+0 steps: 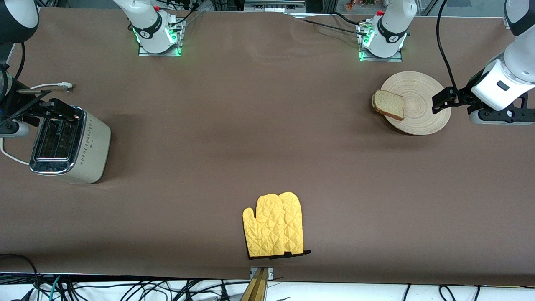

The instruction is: Move plate and put bread in toaster

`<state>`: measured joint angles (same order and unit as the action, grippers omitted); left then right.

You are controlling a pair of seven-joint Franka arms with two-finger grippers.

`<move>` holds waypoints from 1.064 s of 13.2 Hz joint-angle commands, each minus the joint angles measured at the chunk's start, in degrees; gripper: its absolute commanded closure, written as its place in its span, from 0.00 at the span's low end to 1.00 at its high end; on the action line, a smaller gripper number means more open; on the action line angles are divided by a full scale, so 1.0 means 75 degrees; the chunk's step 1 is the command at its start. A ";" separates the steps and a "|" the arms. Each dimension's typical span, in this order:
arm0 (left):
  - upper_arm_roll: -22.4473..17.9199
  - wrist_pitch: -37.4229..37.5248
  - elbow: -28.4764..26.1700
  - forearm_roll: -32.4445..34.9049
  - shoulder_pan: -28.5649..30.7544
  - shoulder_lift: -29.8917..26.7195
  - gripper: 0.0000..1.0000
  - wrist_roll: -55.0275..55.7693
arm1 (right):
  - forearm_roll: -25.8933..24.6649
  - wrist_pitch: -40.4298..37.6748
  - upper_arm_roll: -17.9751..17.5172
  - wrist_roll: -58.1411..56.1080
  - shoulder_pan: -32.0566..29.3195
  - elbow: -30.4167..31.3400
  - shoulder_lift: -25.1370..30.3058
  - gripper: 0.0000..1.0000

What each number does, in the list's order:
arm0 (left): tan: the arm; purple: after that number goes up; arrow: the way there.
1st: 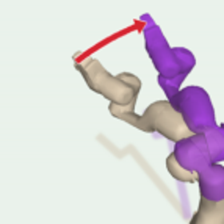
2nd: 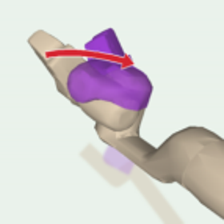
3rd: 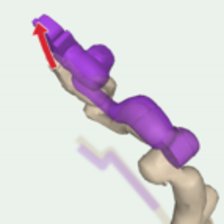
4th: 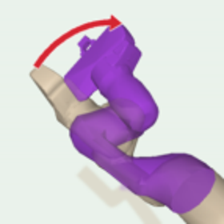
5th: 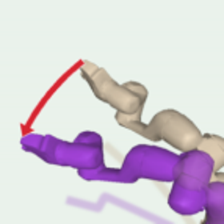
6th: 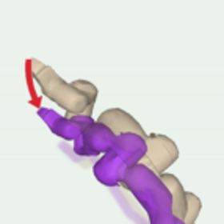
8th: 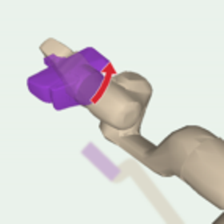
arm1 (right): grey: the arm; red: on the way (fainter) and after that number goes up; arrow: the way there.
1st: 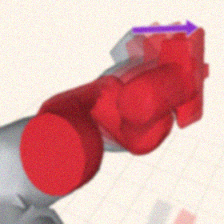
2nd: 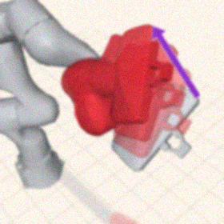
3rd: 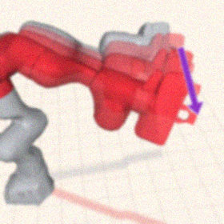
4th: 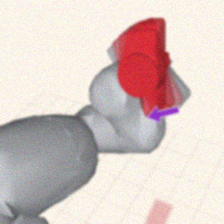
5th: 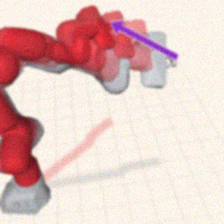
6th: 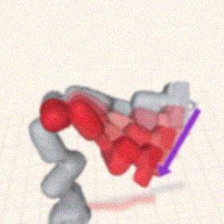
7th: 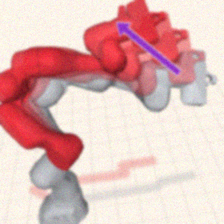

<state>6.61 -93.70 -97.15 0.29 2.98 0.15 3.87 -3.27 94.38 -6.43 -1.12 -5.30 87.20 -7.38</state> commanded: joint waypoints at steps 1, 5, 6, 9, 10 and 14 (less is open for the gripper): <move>0.0009 0.0153 0.0168 0.0138 0.0013 0.0062 0.00 0.0012 | 0.0002 -0.0069 -0.0022 0.0079 -0.0032 -0.0061 0.0000 0.00; 0.0009 0.0153 0.0168 0.0138 0.0025 0.0074 0.00 0.0012 | 0.0002 -0.0069 -0.0022 0.0068 -0.0044 -0.0061 0.0000 0.00; 0.0009 0.0153 0.0168 0.0138 0.0025 0.0074 0.00 0.0012 | 0.0002 -0.0069 -0.0022 0.0068 -0.0032 -0.0061 0.0000 0.00; -0.0002 0.0153 0.0168 0.0138 0.0106 0.0120 0.00 0.0012 | 0.0002 -0.0069 -0.0022 0.0068 -0.0044 -0.0061 0.0000 0.00; -0.0002 0.0142 0.0168 0.0126 0.0316 0.0179 0.00 -0.0011 | 0.0002 -0.0069 -0.0022 0.0068 -0.0032 -0.0061 0.0000 0.00; -0.0002 0.0153 0.0168 -0.1194 0.1802 0.1020 0.00 -0.0198 | 0.0014 -0.0069 -0.0022 0.0068 -0.0032 -0.0061 -0.0011 0.00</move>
<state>6.11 -93.31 -97.23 -3.86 10.89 3.23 3.82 -3.26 94.38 -6.42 -1.10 -5.31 87.20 -7.42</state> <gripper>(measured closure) 0.000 0.000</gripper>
